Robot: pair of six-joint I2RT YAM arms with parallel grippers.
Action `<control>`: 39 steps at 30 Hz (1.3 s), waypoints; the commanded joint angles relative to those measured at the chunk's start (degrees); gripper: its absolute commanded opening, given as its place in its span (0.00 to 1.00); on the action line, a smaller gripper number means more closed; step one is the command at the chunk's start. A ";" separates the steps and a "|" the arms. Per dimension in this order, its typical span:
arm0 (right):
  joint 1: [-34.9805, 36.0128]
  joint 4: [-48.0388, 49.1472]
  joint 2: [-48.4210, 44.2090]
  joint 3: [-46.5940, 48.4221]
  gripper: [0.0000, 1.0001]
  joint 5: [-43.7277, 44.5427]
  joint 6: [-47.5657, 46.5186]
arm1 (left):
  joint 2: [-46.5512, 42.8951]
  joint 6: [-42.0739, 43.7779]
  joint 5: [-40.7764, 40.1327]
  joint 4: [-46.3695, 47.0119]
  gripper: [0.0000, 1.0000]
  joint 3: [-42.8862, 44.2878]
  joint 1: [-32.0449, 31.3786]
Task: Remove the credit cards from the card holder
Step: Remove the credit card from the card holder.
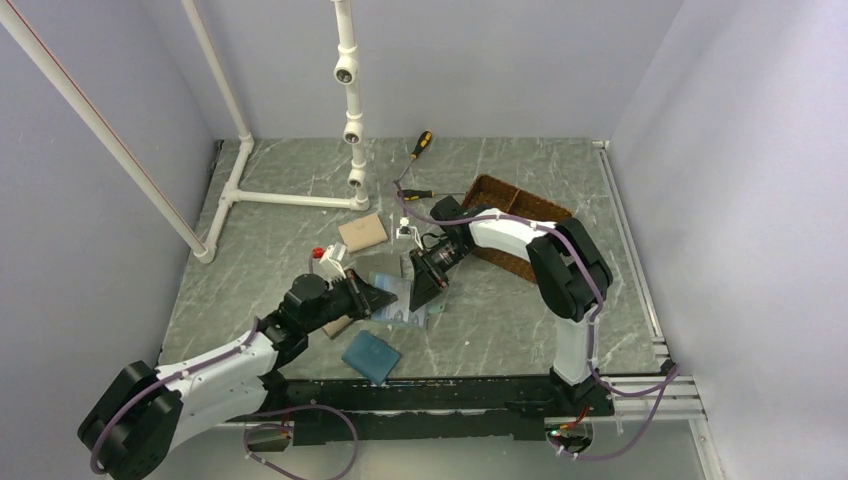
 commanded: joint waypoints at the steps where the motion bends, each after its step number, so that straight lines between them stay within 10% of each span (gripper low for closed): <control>1: -0.56 0.88 -3.46 0.21 0.44 -5.70 -0.26 | -2.89 -1.09 -0.77 5.16 0.00 -0.25 0.21; 14: -0.95 12.40 -4.72 -3.31 0.42 -11.19 12.78 | -2.83 -1.33 1.73 10.28 0.00 0.12 0.20; 27: -2.17 10.35 -4.39 -2.89 0.00 -11.36 10.95 | -3.91 -1.47 -0.30 7.39 0.00 -0.77 0.21; 39: -2.17 1.78 -2.65 -0.15 0.00 -7.99 0.91 | -7.01 -0.20 1.03 2.99 0.31 -3.03 0.20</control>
